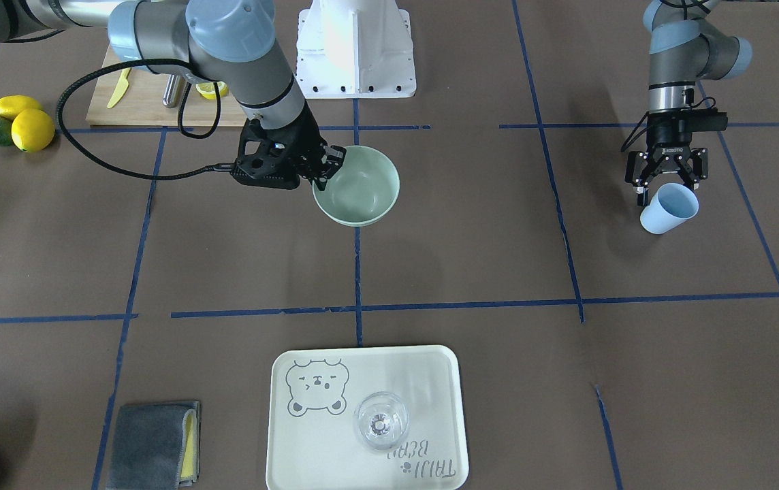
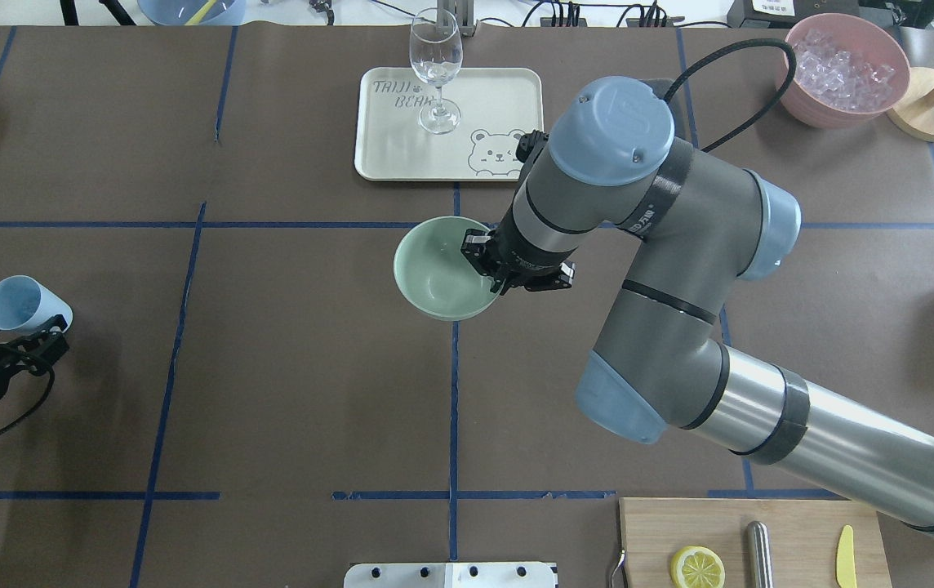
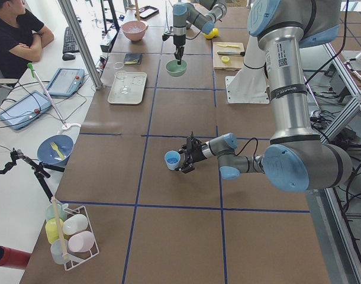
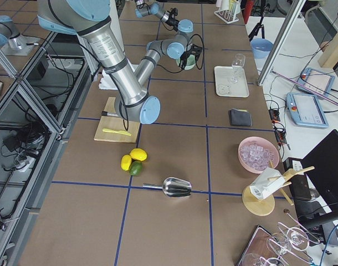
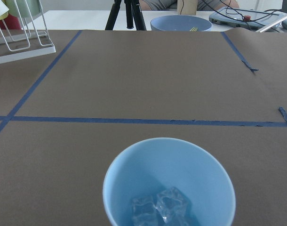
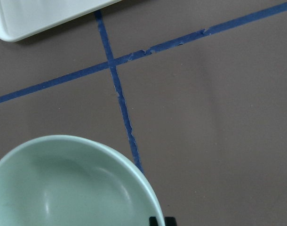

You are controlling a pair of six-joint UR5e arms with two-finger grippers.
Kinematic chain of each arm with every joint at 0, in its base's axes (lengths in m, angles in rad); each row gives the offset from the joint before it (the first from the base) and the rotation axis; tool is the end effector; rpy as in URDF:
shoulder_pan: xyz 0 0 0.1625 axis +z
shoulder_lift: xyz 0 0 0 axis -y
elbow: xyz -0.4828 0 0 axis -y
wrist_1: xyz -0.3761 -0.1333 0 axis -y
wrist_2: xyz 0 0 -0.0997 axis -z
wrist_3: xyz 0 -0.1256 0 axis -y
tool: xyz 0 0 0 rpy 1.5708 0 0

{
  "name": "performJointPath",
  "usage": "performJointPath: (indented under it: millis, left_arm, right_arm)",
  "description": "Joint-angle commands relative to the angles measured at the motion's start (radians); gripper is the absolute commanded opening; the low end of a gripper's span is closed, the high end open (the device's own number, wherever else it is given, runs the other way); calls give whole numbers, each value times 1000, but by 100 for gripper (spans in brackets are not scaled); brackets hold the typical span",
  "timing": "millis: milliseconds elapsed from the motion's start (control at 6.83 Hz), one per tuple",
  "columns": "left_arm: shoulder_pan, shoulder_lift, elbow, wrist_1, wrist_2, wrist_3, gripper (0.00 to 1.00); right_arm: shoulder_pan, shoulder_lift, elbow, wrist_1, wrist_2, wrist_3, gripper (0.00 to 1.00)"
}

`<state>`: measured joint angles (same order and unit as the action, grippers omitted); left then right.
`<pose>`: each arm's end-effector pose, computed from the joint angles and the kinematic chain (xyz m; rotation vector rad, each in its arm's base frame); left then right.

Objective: Pour ice into bowl

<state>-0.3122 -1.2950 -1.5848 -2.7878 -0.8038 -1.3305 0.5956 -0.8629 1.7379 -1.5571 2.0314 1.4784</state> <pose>0.2779 -0.3214 0.6952 0.9294 0.6810 -0.4295 -0.5403 -0.4598 0.2342 -0.1104 -0.9674 0.2584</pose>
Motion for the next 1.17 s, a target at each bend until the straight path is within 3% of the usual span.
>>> performJointPath:
  millis: [0,293,439,586,732,879,1025]
  left_arm:
    - [1,-49,63,-1,98,4,97]
    - [1,-55,87,-7,104,4,92]
    - [1,-94,124,-12,106,2,79]
    - [1,-125,141,-13,130,1,2]
    - [-11,-115,91,-19,123,13,0]
    - [-16,-81,-41,-21,94,136,0]
    - [-36,-76,-87,-21,92,183,0]
  right_arm:
    - [-36,56,-70,6,-40,10,0]
    - [-68,91,-110,6,-68,14,0]
    - [-85,103,-127,8,-89,34,0]
    - [-97,107,-132,8,-105,36,0]
    - [-112,137,-156,8,-115,36,0]
    - [-138,192,-235,12,-150,36,0]
    - [-164,240,-347,96,-213,45,0]
